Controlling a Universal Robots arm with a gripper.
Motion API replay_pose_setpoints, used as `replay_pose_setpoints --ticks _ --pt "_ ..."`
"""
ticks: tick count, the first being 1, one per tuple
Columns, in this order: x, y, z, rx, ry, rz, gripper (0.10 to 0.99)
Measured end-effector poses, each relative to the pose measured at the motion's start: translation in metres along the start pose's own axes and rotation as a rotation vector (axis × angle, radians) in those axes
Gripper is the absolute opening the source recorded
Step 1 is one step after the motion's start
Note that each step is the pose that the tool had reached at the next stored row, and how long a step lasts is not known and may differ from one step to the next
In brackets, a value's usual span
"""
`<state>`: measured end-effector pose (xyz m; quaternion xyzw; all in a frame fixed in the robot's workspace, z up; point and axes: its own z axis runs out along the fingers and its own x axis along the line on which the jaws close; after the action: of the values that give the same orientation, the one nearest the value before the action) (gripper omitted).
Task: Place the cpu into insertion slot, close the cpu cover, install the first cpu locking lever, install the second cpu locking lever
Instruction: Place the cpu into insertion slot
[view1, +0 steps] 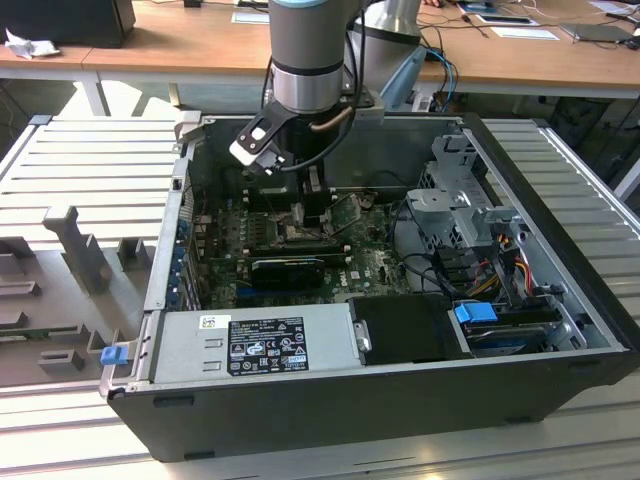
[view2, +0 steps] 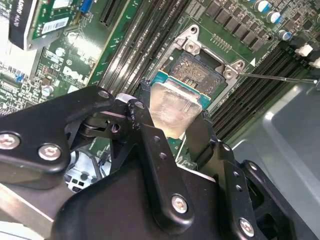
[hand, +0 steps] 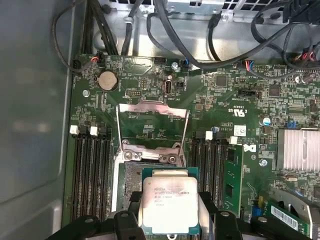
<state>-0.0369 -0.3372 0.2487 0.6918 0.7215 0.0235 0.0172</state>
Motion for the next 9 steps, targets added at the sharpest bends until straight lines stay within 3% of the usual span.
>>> replay_pose_setpoints --ticks 9 --pt "0.0041 -0.0033 0.0121 -0.002 0.0021 0.029 0.525"
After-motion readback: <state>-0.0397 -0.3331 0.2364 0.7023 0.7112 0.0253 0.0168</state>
